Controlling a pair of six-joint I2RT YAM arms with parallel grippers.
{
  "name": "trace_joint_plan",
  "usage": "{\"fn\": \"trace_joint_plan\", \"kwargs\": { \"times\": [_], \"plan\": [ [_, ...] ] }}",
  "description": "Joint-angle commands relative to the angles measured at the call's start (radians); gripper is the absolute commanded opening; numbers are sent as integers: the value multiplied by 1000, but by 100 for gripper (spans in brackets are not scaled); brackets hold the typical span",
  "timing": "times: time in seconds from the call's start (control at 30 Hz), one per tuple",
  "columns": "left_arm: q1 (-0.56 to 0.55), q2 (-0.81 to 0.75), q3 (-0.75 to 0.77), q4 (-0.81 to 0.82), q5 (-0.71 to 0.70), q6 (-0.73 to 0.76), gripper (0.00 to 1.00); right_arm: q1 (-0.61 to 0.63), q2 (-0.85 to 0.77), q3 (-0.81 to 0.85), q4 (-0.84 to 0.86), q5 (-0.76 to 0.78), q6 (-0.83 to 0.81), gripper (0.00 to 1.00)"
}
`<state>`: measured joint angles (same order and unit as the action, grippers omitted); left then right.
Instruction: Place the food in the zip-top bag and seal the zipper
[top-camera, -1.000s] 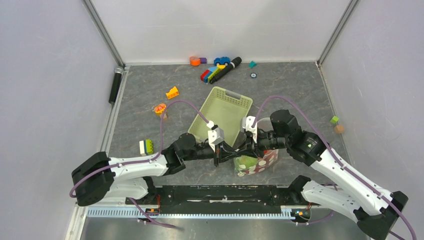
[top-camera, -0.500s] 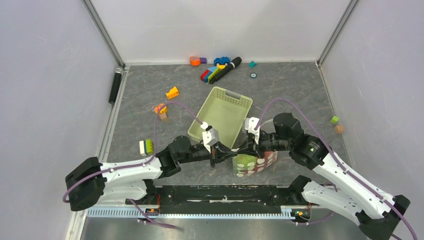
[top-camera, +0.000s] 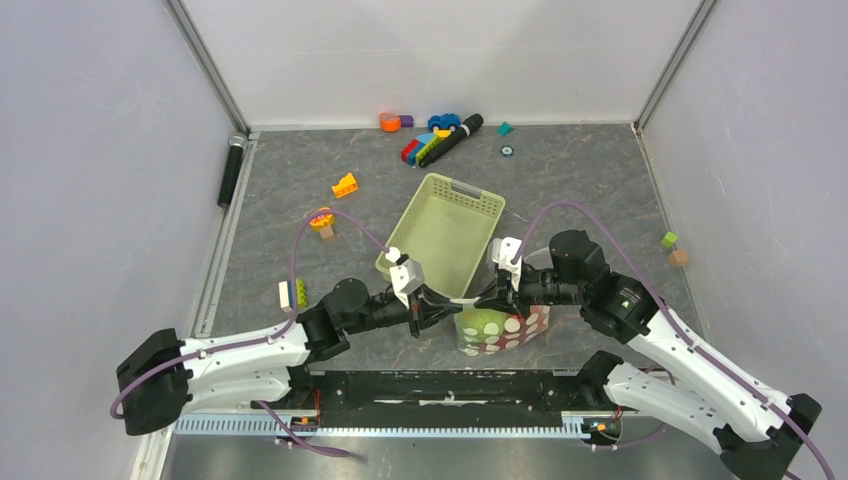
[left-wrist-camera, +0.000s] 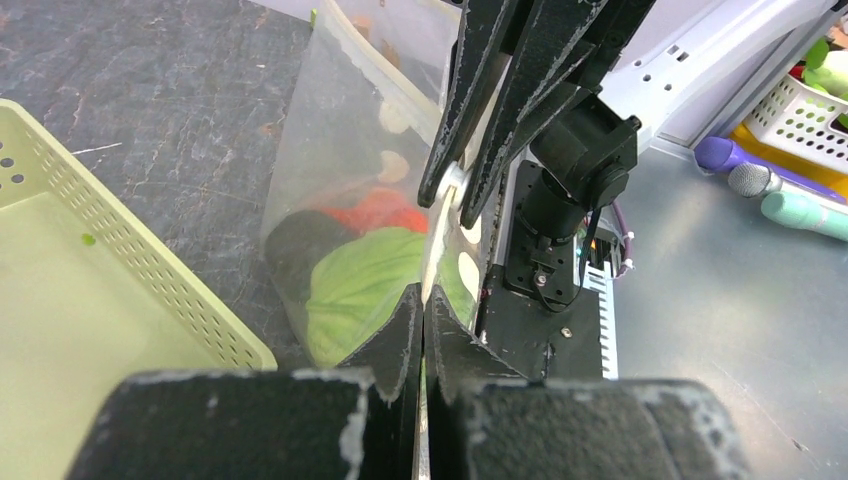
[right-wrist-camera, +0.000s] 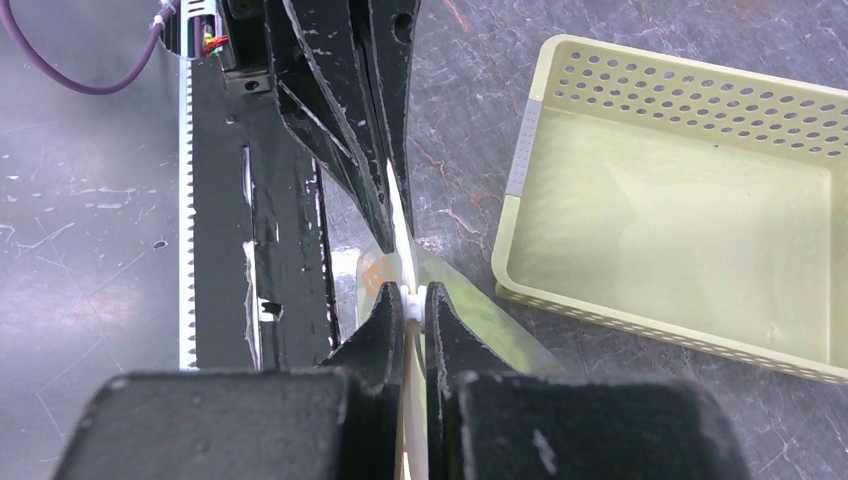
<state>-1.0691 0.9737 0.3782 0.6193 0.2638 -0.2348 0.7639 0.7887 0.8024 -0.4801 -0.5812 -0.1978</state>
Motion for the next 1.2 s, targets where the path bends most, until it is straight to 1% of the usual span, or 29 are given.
{"fn": "trace_joint_plan", "kwargs": {
  "times": [0.0,0.2,0.33,0.53,0.7,0.9,1.17],
  "plan": [
    [0,-58,-15,-23,-61,-26,2,-6,-26,-11,-17,61,5,0],
    [1,-96,-30,-41,-85,-28,2,-7,-34,-17,-18,65,8,0],
    [1,-136,-36,-82,-105,-18,2,-6,-37,-17,-28,73,9,0],
    [1,-188,-50,-119,-167,-9,2,-6,-38,-32,-36,104,-1,0],
    [1,-213,-54,-139,-208,-11,2,-7,-37,-41,-36,101,0,0],
    [1,-243,-76,-142,-302,-32,2,-6,-46,-58,-31,101,6,0],
    [1,-340,-114,-168,-365,-60,2,-6,-66,-66,-31,104,11,0]
  ]
}}
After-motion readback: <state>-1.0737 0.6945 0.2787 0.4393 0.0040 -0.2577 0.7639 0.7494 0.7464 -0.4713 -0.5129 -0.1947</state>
